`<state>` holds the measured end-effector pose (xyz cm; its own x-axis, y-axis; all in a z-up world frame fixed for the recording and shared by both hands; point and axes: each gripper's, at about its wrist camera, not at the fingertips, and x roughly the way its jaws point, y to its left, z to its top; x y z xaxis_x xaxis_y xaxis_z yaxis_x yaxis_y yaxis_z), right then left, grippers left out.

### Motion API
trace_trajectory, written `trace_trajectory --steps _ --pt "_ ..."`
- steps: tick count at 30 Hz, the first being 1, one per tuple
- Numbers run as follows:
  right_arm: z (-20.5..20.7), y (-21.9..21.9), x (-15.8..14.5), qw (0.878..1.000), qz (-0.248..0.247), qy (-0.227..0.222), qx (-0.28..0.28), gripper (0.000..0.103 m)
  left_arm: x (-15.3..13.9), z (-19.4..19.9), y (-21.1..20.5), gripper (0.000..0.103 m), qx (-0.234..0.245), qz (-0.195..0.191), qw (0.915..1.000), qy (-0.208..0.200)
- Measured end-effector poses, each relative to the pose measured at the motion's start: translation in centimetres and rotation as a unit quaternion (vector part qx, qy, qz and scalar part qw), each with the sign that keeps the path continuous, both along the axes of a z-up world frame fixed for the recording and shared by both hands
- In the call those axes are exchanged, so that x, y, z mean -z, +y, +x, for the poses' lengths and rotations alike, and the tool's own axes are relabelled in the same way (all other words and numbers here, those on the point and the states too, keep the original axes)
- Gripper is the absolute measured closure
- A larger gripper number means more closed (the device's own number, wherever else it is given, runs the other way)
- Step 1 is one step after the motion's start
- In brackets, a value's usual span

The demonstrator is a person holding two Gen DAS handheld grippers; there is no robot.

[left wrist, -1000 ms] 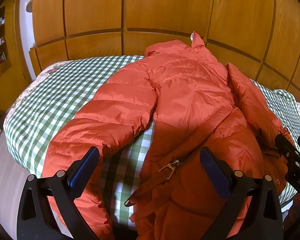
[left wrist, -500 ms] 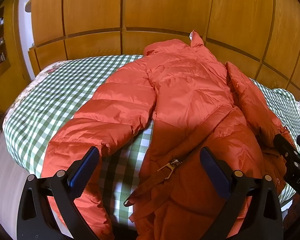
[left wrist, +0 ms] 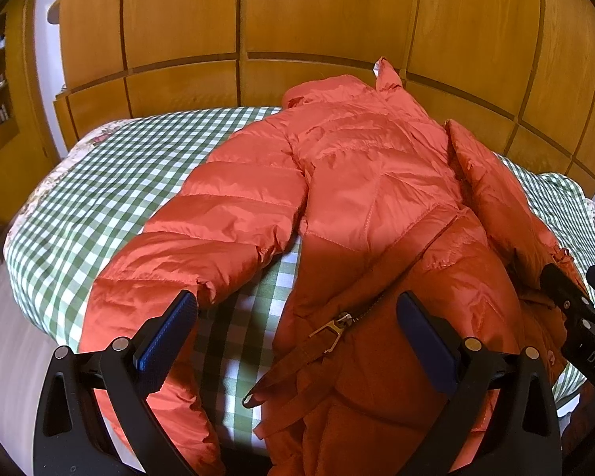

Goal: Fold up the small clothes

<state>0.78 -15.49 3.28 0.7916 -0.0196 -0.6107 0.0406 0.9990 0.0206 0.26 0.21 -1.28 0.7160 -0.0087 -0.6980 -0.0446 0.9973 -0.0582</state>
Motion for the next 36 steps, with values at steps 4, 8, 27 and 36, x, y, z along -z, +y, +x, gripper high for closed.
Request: trace_trajectory --steps 4,8,27,36 --pt "0.1 0.1 -0.1 1.0 -0.001 0.0 -0.002 0.002 -0.1 0.0 0.1 0.003 0.0 0.002 1.0 0.0" --pt "0.6 0.3 -0.5 1.0 -0.016 -0.008 -0.006 0.002 -0.2 0.2 0.2 0.003 0.005 0.002 1.0 0.003" --pt "14.1 -6.7 2.0 0.993 -0.108 -0.01 0.052 0.002 0.9 1.6 10.7 0.003 -0.028 -0.144 0.9891 -0.003" --pt "15.6 -11.4 6.8 0.996 0.034 0.069 0.046 0.002 5.6 2.0 13.6 0.003 -0.112 -0.031 0.9898 0.082"
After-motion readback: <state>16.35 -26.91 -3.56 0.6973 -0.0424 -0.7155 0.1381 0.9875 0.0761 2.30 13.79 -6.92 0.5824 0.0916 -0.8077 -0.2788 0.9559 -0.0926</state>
